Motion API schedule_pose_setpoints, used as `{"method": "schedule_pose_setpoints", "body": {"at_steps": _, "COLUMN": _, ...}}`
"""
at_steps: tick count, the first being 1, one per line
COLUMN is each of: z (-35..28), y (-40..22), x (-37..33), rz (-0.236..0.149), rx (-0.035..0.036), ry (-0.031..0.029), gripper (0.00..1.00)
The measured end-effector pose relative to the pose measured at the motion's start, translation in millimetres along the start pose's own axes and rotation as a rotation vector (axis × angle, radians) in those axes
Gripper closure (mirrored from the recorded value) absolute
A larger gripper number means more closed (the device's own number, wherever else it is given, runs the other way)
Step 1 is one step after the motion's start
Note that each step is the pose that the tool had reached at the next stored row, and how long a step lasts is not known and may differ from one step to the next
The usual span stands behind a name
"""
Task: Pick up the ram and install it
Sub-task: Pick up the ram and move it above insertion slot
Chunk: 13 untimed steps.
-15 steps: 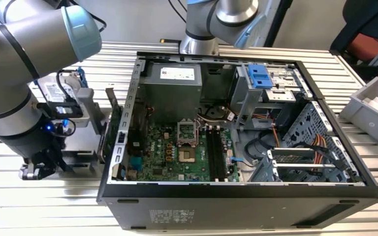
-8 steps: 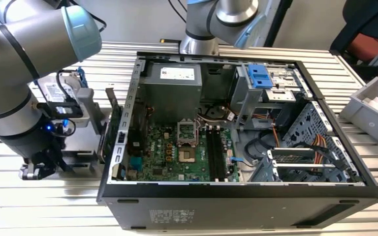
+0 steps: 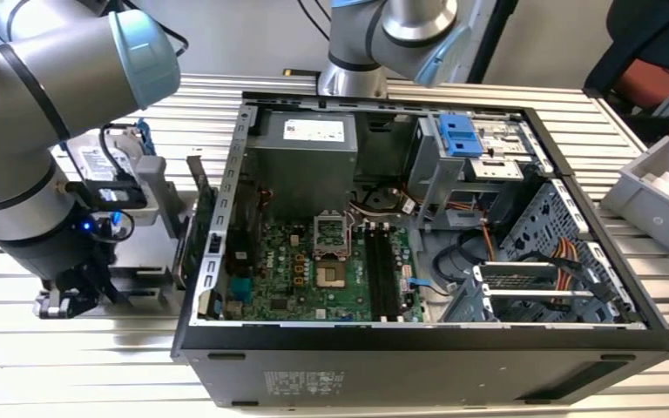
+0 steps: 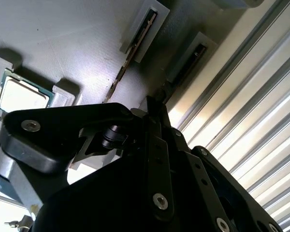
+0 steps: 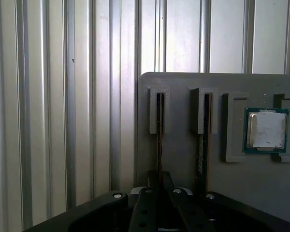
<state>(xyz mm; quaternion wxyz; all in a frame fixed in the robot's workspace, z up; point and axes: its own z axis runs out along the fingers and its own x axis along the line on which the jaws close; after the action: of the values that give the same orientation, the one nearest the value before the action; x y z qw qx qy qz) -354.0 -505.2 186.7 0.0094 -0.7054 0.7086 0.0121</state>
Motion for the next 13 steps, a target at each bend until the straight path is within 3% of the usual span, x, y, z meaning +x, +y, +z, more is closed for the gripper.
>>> {"method": "schedule_pose_setpoints", "body": {"at_steps": 5, "z": -2.0, "y": -0.1, "x": -0.2, "rz": 0.000, "rx": 0.0016, "ry": -0.0014, "gripper": 1.00}}
{"method": "schedule_pose_setpoints", "body": {"at_steps": 13, "z": -16.6, "y": 0.1, "x": -0.5, "rz": 0.000, "rx": 0.0001, "ry": -0.0001, "gripper": 1.00}}
